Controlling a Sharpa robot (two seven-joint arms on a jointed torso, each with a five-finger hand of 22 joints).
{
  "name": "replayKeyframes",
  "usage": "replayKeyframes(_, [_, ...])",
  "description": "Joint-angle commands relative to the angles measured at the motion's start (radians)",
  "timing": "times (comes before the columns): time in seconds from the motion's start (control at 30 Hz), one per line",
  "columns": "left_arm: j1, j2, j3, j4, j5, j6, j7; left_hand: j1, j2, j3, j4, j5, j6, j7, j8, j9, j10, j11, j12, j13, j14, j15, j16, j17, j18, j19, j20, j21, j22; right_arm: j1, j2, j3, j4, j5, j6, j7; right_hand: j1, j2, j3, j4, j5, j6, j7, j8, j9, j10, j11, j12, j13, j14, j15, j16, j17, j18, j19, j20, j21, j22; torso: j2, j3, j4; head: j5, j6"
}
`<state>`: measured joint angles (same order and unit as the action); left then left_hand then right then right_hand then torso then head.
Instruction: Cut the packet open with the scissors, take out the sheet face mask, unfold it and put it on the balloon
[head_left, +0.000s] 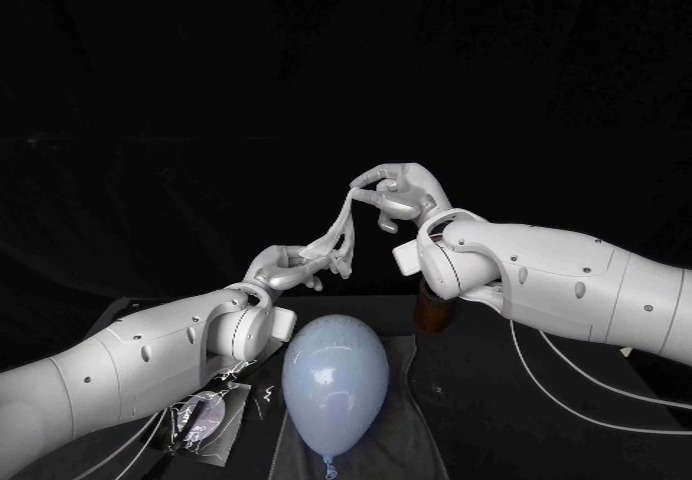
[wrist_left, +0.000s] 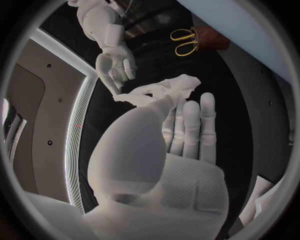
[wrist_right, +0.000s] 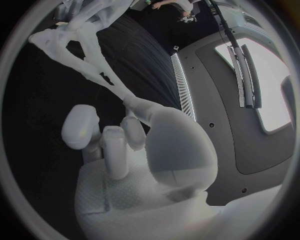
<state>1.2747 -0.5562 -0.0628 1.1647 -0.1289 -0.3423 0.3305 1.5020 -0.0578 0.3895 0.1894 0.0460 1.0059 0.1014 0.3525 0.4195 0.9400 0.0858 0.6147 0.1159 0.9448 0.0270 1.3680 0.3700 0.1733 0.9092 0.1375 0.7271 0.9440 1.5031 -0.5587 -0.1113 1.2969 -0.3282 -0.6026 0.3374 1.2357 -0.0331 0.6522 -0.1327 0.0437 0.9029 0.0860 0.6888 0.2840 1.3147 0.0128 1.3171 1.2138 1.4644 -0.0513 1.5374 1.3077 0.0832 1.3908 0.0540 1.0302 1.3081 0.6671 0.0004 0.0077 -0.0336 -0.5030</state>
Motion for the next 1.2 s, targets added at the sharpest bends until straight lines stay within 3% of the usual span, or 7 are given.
replayKeyframes(0.03, [-0.001, -0.005, 0.002, 0.007, 0.005, 0.05, 0.024, 0.022, 0.001, 0.016, -0.017, 0.002, -0.013, 0.01, 0.005, 0.022, -0.006, 0.002, -0.005, -0.002, -0.005, 0.006, 0.005, 0.001, 0.007, -0.006, 0.002, -0.007, 0.0, -0.002, -0.002, 0.0, -0.014, -0.002, -0.005, -0.006, -0.007, 0.003, 0.002, 0.004, 0.005, 0.004, 0.002, 0.003, 0.001, 0.003, -0.001, 0.004, 0.002, 0.08, 0.0, 0.003, 0.167, 0.013, 0.0, 0.001, -0.003, 0.133, 0.0, 0.0001, 0.0002, 0.0, 0.0])
replayKeyframes(0.23, [-0.001, -0.018, 0.002, 0.014, 0.001, 0.088, 0.019, 0.063, -0.009, 0.05, -0.066, 0.002, -0.024, 0.034, 0.011, 0.031, -0.018, 0.004, -0.002, 0.0, -0.02, 0.005, 0.0, -0.001, 0.008, -0.009, -0.003, 0.008, 0.017, -0.009, -0.006, -0.003, -0.053, -0.002, -0.014, -0.014, -0.007, 0.003, 0.002, 0.004, 0.005, 0.004, 0.002, 0.003, 0.001, 0.003, -0.001, 0.004, 0.002, 0.08, 0.0, 0.003, 0.167, 0.013, 0.0, 0.001, -0.003, 0.133, 0.0, 0.0006, -0.0003, 0.002, -0.001])
replayKeyframes(0.4, [-0.001, -0.026, 0.002, 0.019, -0.014, 0.133, 0.006, 0.056, -0.008, 0.063, -0.072, 0.002, -0.027, 0.039, 0.009, 0.031, -0.021, 0.006, 0.001, 0.002, -0.024, 0.008, -0.002, -0.002, 0.007, -0.015, -0.004, 0.018, 0.03, -0.014, -0.006, -0.004, -0.067, -0.001, -0.016, -0.016, -0.007, 0.003, 0.002, 0.004, 0.005, 0.004, 0.002, 0.003, 0.001, 0.003, -0.001, 0.004, 0.002, 0.08, 0.0, 0.003, 0.167, 0.013, 0.0, 0.001, -0.003, 0.133, 0.001, 0.0016, -0.0005, 0.002, 0.0])
replayKeyframes(0.63, [-0.001, -0.026, 0.001, 0.021, -0.038, 0.176, -0.021, -0.001, 0.011, 0.079, -0.037, 0.001, -0.05, 0.034, 0.006, 0.035, -0.041, 0.018, 0.0, 0.002, -0.031, 0.02, 0.001, -0.002, 0.004, -0.034, 0.008, 0.012, 0.036, -0.017, -0.012, -0.005, -0.052, -0.001, -0.01, -0.017, -0.008, 0.003, 0.001, 0.004, 0.005, 0.004, 0.002, 0.004, 0.002, 0.003, -0.001, 0.004, 0.001, 0.08, 0.0, 0.003, 0.167, 0.013, 0.0, 0.001, -0.004, 0.133, 0.0, 0.0008, -0.0016, -0.001, 0.002])
replayKeyframes(0.87, [-0.001, -0.025, 0.001, 0.019, -0.057, 0.169, -0.049, -0.056, 0.007, 0.067, 0.013, 0.002, -0.068, 0.031, 0.003, 0.037, -0.048, 0.022, 0.004, 0.004, -0.031, 0.026, 0.01, 0.0, 0.006, -0.034, 0.017, -0.005, 0.026, -0.018, -0.025, -0.005, -0.019, 0.004, -0.008, -0.016, -0.008, 0.003, 0.001, 0.004, 0.005, 0.004, 0.002, 0.004, 0.002, 0.003, -0.001, 0.004, 0.001, 0.08, 0.0, 0.003, 0.167, 0.013, 0.0, 0.001, -0.004, 0.133, 0.0, 0.0005, -0.0003, -0.004, 0.004])
replayKeyframes(1.0, [-0.001, -0.024, 0.001, 0.018, -0.071, 0.15, -0.079, -0.083, -0.014, 0.047, 0.039, 0.001, -0.074, 0.034, -0.002, 0.034, -0.052, 0.022, 0.007, 0.006, -0.029, 0.026, 0.014, 0.001, 0.007, -0.03, 0.02, -0.015, 0.019, -0.018, -0.032, -0.005, 0.002, 0.008, -0.007, -0.015, -0.008, 0.003, 0.002, 0.004, 0.005, 0.004, 0.002, 0.004, 0.002, 0.003, -0.001, 0.004, 0.002, 0.08, 0.0, 0.003, 0.166, 0.013, 0.0, 0.001, -0.005, 0.133, 0.0, 0.0005, -0.0001, -0.005, 0.004])
replayKeyframes(1.2, [-0.001, -0.022, 0.001, 0.003, -0.146, 0.088, -0.102, -0.107, -0.151, -0.033, 0.042, 0.003, -0.18, 0.081, -0.072, 0.002, -0.095, 0.041, 0.006, 0.008, -0.03, 0.039, 0.016, 0.0, 0.006, -0.024, 0.025, -0.029, 0.008, -0.019, -0.036, -0.005, 0.021, 0.012, -0.009, -0.012, -0.008, 0.003, 0.002, 0.004, 0.005, 0.004, 0.002, 0.004, 0.002, 0.004, -0.001, 0.005, 0.003, 0.08, 0.0, 0.003, 0.166, 0.013, 0.0, 0.001, -0.005, 0.133, 0.0, 0.0, 0.0009, -0.006, -0.001])
